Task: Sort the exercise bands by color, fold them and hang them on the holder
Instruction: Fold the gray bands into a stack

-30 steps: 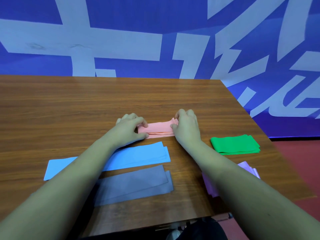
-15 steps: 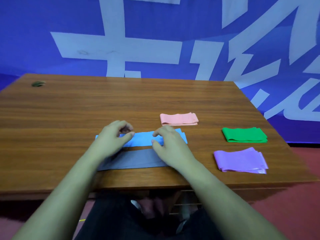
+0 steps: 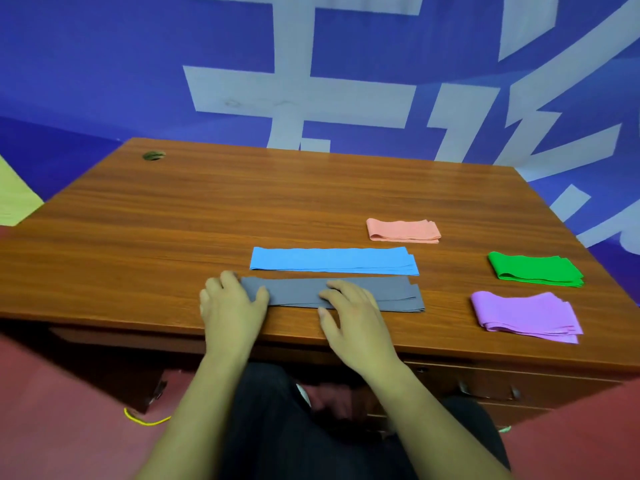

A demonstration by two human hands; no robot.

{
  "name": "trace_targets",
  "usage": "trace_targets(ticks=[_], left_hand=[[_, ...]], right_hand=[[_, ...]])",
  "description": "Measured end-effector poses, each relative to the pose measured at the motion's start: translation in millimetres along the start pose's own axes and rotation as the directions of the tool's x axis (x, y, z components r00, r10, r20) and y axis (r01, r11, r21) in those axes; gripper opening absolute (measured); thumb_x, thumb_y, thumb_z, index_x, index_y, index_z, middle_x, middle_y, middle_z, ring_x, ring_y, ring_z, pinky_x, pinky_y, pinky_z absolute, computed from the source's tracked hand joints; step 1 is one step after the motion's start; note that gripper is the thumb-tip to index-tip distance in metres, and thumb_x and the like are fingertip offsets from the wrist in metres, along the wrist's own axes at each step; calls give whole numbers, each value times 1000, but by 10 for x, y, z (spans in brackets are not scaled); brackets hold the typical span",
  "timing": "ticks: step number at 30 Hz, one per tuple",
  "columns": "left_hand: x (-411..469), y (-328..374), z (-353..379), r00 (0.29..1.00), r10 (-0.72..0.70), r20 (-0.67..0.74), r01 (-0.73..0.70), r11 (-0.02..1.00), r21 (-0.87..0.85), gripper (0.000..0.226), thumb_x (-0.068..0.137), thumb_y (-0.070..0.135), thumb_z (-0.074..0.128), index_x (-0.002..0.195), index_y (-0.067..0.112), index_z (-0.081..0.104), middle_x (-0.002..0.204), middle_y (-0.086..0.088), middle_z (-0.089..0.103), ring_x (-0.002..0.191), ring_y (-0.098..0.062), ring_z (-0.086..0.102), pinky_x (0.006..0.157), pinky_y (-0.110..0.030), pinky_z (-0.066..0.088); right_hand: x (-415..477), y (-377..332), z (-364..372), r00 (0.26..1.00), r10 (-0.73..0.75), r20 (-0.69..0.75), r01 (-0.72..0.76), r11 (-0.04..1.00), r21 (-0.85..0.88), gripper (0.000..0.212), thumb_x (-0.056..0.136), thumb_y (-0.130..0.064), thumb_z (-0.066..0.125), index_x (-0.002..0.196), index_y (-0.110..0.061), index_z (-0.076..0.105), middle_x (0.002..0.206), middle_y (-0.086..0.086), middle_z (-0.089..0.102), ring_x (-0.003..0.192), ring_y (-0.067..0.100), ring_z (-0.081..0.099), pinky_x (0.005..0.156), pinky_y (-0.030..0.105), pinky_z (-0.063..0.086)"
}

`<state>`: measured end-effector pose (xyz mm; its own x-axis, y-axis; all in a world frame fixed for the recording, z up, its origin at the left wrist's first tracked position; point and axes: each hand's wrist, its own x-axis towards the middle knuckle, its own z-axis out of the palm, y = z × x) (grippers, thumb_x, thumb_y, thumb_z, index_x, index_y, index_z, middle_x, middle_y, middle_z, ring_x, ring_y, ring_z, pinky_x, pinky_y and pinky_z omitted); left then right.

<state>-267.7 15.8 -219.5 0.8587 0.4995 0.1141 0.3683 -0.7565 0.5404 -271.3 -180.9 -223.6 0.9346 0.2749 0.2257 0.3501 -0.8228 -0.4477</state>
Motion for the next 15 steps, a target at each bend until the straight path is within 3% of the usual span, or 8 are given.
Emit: trace_targets(ticks=[7, 10, 12, 15], left_hand=[[166, 90, -77, 960, -169, 223, 153, 984, 87, 47, 83, 46, 62, 109, 7, 59, 118, -18, 55, 113, -39, 47, 95, -43, 40], [158, 92, -122, 971, -56, 231, 86, 989, -119, 23, 83, 30, 65, 88, 13, 50, 96, -10, 59, 93, -32, 56, 69, -35, 42], [102, 128, -155, 979, 3, 203, 50, 966, -253, 20, 84, 20, 64, 85, 14, 44, 82, -4, 58, 72, -21, 54, 53, -30, 33], [74, 172, -189, 981, 28, 194, 29, 957, -287, 25, 83, 18, 65, 95, 12, 44, 83, -2, 57, 70, -20, 52, 51, -28, 31]], right_hand=[[-22, 15, 22, 1000, -2, -19, 1, 1000, -23, 35, 97, -35, 50, 130, -28, 57, 141, -13, 48, 132, 8, 37, 113, 23, 19], [-20, 28, 21, 1000, -3, -12, 3, 1000, -9, 34, 97, -34, 51, 130, -28, 57, 141, -13, 47, 133, 7, 36, 113, 23, 18], [-11, 29, 14, 1000, 0, -5, 0, 1000, 3, 35, 96, -33, 51, 130, -28, 57, 141, -12, 47, 133, 7, 35, 115, 24, 18], [4, 45, -13, 999, -7, 32, 6, 1000, 11, 36, 96, -31, 52, 132, -27, 56, 143, -12, 45, 134, 7, 34, 114, 23, 16]])
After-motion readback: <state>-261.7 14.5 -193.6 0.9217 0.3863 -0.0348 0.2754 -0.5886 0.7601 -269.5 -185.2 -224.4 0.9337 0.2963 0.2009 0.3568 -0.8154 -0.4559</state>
